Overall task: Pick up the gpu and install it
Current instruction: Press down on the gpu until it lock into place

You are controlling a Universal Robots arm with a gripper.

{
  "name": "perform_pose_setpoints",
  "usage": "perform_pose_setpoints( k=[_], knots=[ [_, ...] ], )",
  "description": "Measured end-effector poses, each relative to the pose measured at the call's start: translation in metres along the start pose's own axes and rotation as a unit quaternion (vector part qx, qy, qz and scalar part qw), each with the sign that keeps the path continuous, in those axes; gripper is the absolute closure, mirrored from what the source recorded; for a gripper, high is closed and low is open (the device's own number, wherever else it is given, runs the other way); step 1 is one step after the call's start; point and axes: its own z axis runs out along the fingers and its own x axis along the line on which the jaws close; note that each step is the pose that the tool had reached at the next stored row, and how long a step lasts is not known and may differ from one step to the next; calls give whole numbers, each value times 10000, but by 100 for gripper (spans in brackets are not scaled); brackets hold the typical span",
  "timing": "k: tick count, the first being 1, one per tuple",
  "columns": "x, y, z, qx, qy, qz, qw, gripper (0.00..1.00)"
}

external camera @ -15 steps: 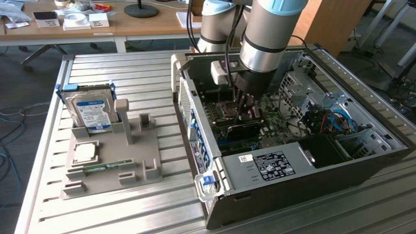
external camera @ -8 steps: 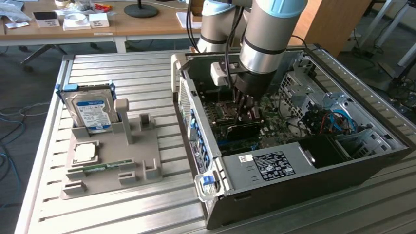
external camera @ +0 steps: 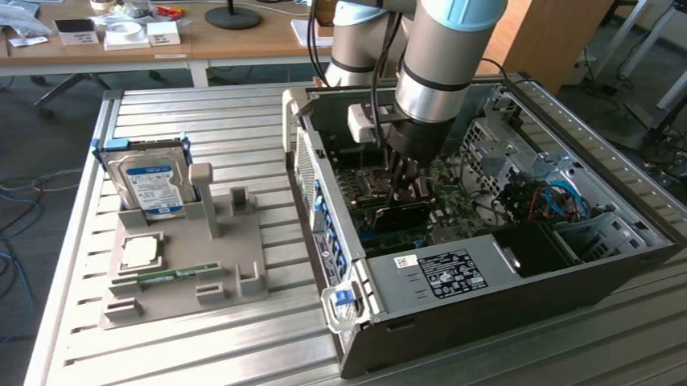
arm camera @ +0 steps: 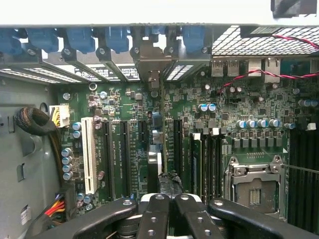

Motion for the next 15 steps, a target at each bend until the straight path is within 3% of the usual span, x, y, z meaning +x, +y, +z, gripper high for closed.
perform_pose_setpoints(
  k=[15],
  knots=[
    [3, 1, 22, 0, 0, 0, 10000, 89]
  ],
)
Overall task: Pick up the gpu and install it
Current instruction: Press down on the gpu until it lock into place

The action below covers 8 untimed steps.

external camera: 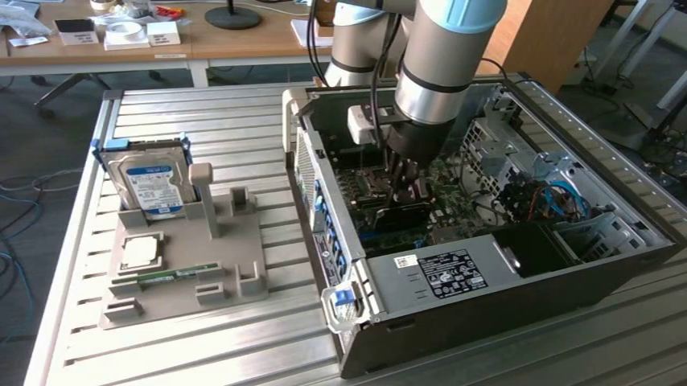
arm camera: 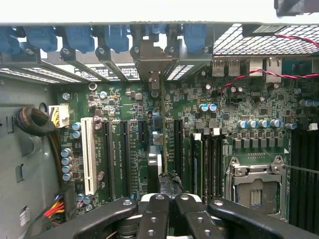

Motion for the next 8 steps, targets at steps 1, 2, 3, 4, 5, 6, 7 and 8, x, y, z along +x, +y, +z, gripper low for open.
perform_pose_setpoints(
  k=[1, 2, 3, 4, 5, 6, 7, 8],
  knots=[
    [0, 0, 0, 0, 0, 0, 10000, 89],
    [0, 0, 0, 0, 0, 0, 10000, 89],
    [0, 0, 1, 0, 0, 0, 10000, 89],
    [0, 0, 9, 3, -2, -1, 10000, 89],
    [0, 3, 13, 1, -1, 0, 10000, 89],
    [1, 3, 13, 0, 0, 0, 10000, 89],
    [1, 3, 13, 0, 0, 0, 10000, 89],
    [1, 4, 13, 0, 0, 0, 10000, 89]
  ],
)
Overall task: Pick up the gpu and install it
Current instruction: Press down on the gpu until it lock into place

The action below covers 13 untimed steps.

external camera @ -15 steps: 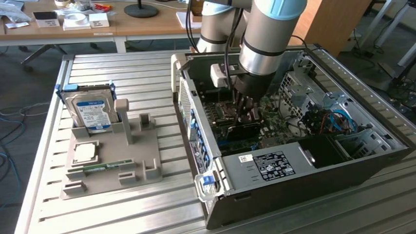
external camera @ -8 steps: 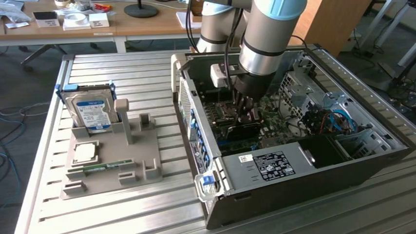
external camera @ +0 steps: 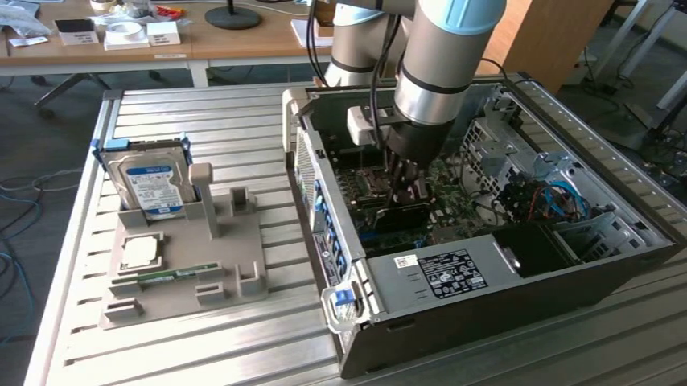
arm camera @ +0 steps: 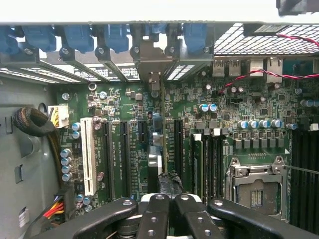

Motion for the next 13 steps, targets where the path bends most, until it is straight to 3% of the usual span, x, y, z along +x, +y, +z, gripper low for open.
perform_pose_setpoints(
  k=[13],
  knots=[
    [2, 27, 14, 26, 1, -1, 10000, 89]
  ],
)
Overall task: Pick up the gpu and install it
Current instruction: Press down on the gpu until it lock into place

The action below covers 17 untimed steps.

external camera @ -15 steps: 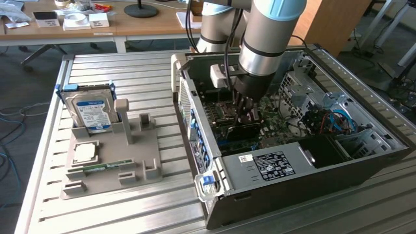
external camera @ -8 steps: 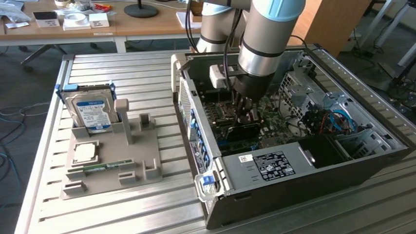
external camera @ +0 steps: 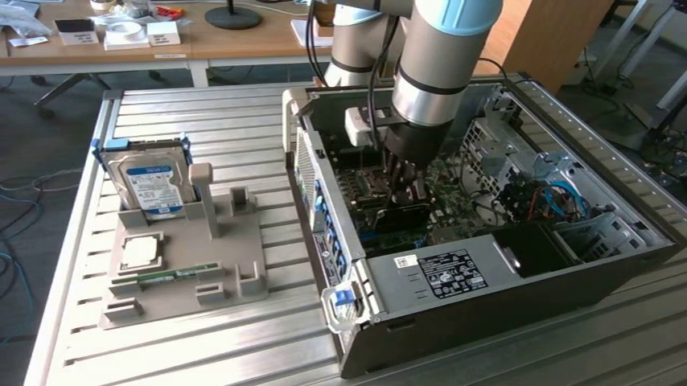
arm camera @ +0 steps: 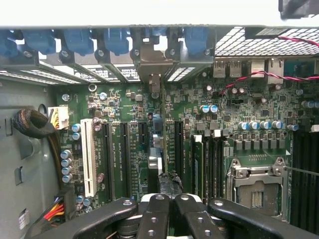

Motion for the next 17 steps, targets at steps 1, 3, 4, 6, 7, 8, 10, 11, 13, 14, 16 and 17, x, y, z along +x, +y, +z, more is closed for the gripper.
perform_pose_setpoints(
  k=[1, 3, 4, 6, 7, 8, 10, 11, 13, 14, 16, 17],
  knots=[
    [0, 0, 1, 0, -1, 0, 10000, 89],
    [0, 0, 2, 1, -2, 0, 10000, 89],
    [0, 1, 3, 2, -3, 0, 10000, 89],
    [1, 7, 8, 8, -1, 0, 10000, 89],
    [1, 8, 8, 9, 0, -1, 10000, 89],
    [1, 8, 8, 9, 0, -1, 10000, 89],
    [1, 8, 11, 10, -2, 0, 10000, 89],
    [1, 8, 11, 10, -3, 0, 10000, 89],
    [1, 9, 11, 10, -3, 0, 10000, 89],
    [0, 8, 9, 10, -4, 0, 10000, 89],
    [-2, 8, -5, 14, -12, 1, 10000, 89],
    [-3, 8, -20, 15, -16, 1, 10000, 89]
  ],
)
